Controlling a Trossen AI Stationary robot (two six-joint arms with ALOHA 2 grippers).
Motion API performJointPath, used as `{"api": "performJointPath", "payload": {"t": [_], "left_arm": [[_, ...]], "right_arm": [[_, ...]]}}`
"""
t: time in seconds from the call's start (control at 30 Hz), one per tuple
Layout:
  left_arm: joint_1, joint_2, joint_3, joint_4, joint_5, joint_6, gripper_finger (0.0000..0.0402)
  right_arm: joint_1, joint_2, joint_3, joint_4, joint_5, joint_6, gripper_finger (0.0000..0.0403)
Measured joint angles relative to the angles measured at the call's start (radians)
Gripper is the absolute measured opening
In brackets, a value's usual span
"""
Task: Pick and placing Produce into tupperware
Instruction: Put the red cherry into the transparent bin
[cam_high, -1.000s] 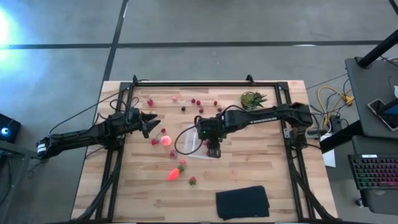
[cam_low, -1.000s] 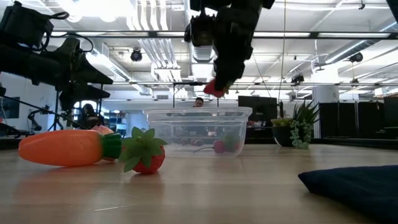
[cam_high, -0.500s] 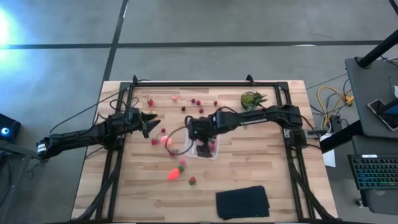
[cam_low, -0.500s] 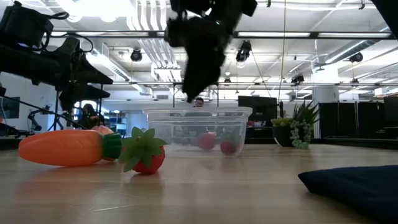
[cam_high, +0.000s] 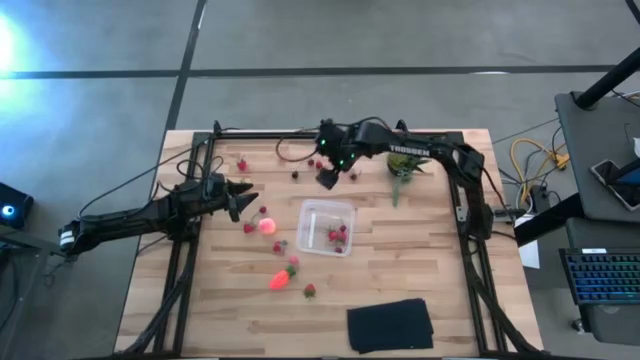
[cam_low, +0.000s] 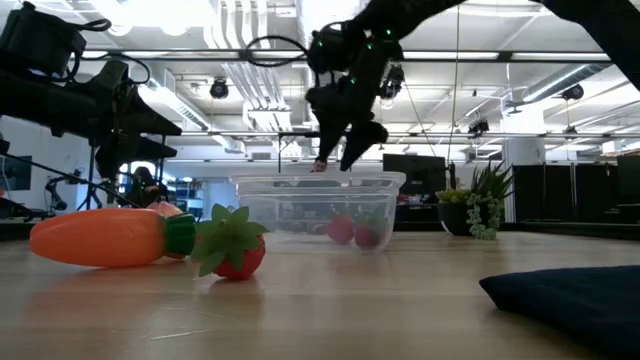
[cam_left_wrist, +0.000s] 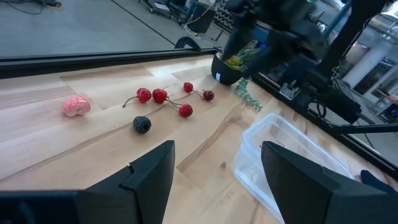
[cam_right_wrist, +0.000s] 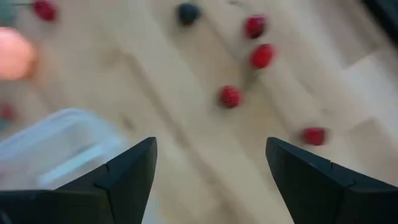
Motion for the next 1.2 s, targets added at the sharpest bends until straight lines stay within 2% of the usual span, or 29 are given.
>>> {"api": "performJointPath", "payload": {"t": [0.2,0.33,0.4,0.5,0.8,1.2], "left_arm": [[0.000,0.000,0.000,0.000,0.000,0.000,0.0226],[0.000,0.000,0.000,0.000,0.000,0.000,0.0226],[0.000,-0.001,0.000,0.000,0.000,0.000,0.0226],[0.000,0.000,0.000,-0.001,0.000,0.000,0.0226],[0.000,0.000,0.000,0.000,0.000,0.000,0.0226],[0.000,-0.001,0.000,0.000,0.001,0.000,0.0226]], "right_arm": [[-0.045,0.042,-0.036,-0.037,0.034,-0.166,0.0292],[-0.080,0.136,-0.035,-0.063,0.065,-0.063,0.0292],[-0.101,0.173,-0.025,-0.107,0.065,0.035,0.0290],[-0.122,0.195,-0.006,-0.200,0.068,0.087,0.0285],[-0.132,0.191,-0.011,-0.232,0.068,-0.035,0.0260],[-0.134,0.236,-0.008,-0.203,0.063,-0.084,0.0226]]}}
